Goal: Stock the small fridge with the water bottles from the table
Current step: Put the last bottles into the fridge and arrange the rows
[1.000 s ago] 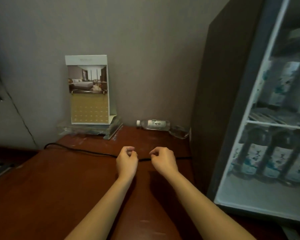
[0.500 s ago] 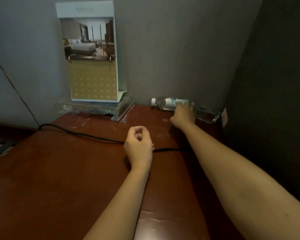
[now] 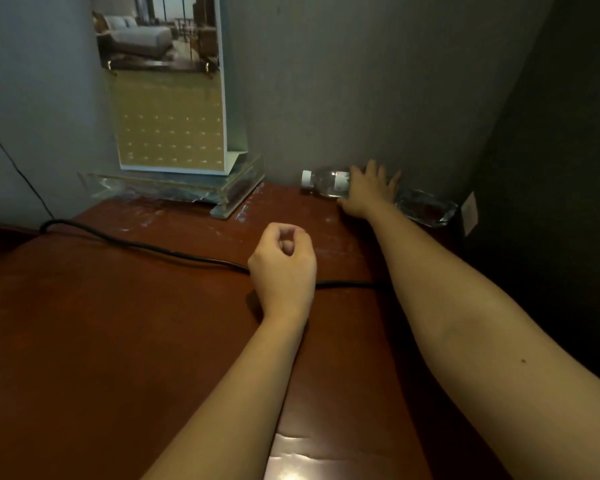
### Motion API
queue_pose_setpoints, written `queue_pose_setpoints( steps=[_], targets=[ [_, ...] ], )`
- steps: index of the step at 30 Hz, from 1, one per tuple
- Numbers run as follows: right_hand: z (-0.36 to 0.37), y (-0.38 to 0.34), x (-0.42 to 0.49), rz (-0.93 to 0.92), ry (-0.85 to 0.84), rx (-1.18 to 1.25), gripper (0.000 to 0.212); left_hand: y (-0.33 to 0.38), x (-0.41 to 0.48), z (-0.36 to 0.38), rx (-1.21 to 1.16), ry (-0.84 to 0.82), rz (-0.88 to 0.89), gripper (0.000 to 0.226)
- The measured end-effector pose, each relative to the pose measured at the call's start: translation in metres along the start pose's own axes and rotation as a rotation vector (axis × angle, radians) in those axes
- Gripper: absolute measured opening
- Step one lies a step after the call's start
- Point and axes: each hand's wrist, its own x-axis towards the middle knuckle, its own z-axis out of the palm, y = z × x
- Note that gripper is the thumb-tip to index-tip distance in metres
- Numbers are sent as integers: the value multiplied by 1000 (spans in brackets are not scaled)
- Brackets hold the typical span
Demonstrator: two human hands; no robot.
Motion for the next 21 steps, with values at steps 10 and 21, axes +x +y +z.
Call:
queue_pose_setpoints(
  steps=[10,21],
  targets=[
    [-10,3,7,-37,-28,-34,61,2,-2,-1,-33,5,-41,16],
    [-11,-12,-22,-1,62,132,70,7,-2,-2,-140,19,-118,11]
  ],
)
